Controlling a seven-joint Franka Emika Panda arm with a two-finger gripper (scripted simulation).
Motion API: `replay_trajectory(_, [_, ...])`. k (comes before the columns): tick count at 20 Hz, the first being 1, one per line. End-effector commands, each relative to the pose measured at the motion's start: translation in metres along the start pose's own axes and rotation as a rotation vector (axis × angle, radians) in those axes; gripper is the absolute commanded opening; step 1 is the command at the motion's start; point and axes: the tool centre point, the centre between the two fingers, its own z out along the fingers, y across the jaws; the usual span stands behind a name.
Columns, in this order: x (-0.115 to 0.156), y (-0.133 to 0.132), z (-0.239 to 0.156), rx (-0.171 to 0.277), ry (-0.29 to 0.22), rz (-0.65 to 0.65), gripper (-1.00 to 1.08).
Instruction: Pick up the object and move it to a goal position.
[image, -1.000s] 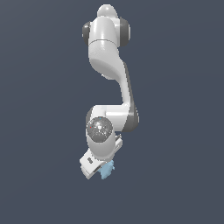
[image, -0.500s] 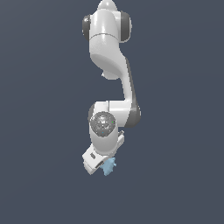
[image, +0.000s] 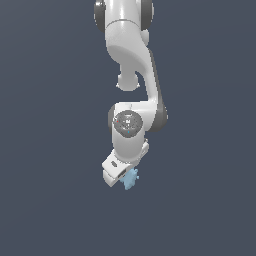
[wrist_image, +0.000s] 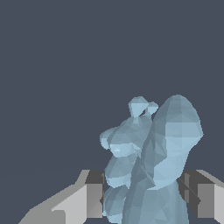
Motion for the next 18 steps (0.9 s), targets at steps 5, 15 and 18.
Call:
replay_trajectory(5, [-0.006,-0.037,-0.027,0.0,-0.001,0.0,-1.0])
replay_trajectory(15, [-0.017,-0.109,-0.081,0.001,-0.004,0.0,-1.0])
replay_trajectory(18, [-0.021,-0.134,-0.099,0.001,-0.005,0.0,-1.0])
